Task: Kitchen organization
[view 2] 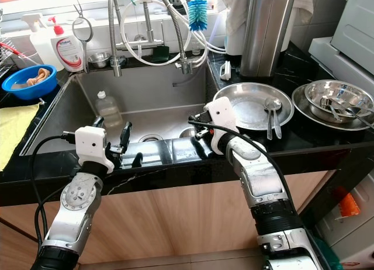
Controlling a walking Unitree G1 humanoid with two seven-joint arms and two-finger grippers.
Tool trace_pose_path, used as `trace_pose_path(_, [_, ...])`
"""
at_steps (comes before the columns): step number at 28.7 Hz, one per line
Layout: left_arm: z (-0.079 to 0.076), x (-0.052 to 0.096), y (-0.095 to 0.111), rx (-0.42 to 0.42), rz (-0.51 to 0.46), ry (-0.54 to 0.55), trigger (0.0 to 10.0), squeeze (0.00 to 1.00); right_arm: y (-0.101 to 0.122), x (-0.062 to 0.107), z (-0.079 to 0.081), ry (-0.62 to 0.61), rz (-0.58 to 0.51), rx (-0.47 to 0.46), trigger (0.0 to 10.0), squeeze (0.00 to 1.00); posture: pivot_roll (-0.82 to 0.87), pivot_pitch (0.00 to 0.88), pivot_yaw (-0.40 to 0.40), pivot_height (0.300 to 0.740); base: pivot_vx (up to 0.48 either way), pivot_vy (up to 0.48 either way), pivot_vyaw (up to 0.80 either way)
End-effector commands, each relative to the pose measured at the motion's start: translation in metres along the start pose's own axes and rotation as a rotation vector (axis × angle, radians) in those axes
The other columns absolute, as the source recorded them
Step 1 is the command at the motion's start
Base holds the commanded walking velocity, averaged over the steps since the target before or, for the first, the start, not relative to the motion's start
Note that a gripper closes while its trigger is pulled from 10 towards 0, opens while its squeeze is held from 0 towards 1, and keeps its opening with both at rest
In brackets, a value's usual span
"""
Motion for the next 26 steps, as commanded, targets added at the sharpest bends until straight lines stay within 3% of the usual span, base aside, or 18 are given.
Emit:
trace_pose_path(1, [0.007,-0.001,0.004,-0.011,-0.009,0.023,10.0,0.00,0.016,0.007,-0.009,-0.103,-0.097,0.009,10.0,0.00,-0.12,0.000,0.088,0.740,0.000,0.000,0.00])
trace_pose_path(3, [0.007,-0.001,0.003,-0.011,-0.006,0.022,10.0,0.00,0.021,0.017,-0.010,-0.149,-0.157,0.037,10.0,0.00,-0.12,0.000,0.089,0.740,0.000,0.000,0.00])
trace_pose_path(4, [0.006,-0.001,0.003,-0.011,-0.004,0.019,10.0,0.00,0.018,0.028,-0.010,-0.196,-0.191,-0.001,10.0,0.00,-0.12,0.000,0.089,0.740,0.000,0.000,0.00])
trace_pose_path(7, [0.004,-0.003,0.003,-0.005,-0.009,0.018,10.0,0.00,0.007,0.053,-0.017,-0.332,-0.205,-0.035,10.0,0.00,-0.13,0.000,0.084,0.740,0.000,0.000,0.00])
trace_pose_path(16, [0.002,-0.004,0.001,0.002,-0.004,0.015,10.0,0.00,-0.003,0.095,-0.027,-0.486,-0.206,0.009,10.0,0.00,-0.14,0.000,0.084,0.740,0.000,0.000,0.00])
trace_pose_path(17, [0.002,-0.004,0.001,0.003,-0.004,0.014,10.0,0.00,-0.002,0.100,-0.027,-0.494,-0.212,0.010,10.0,0.48,-0.15,0.000,0.085,0.740,0.000,0.000,0.00])
trace_pose_path(19, [0.002,-0.003,0.001,0.003,-0.004,0.013,10.0,0.00,-0.002,0.101,-0.026,-0.495,-0.215,0.011,10.0,0.48,-0.15,0.000,0.085,0.740,0.000,0.000,0.00])
trace_pose_path(21, [0.002,-0.003,0.000,0.004,-0.002,0.012,10.0,0.00,-0.001,0.105,-0.026,-0.509,-0.219,0.015,10.0,1.00,-0.15,0.000,0.086,0.740,0.000,0.000,0.00])
trace_pose_path(26, [0.000,-0.004,0.000,0.007,-0.003,0.005,10.0,0.00,-0.012,0.107,-0.018,-0.478,-0.165,0.019,10.0,1.00,-0.15,0.000,0.091,0.740,0.000,0.000,0.00])
Point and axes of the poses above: a point about 5 cm out from each wrist's last joint towards the gripper, its own x axis pointing back from the gripper into the wrist, its own y axis along the axis of the wrist's last joint, z = x × y, the point moved 1 cm from there along -x, pointing out of the wrist towards the gripper, and after that the axes turned 8 degrees about x, right-handed, at the moved point
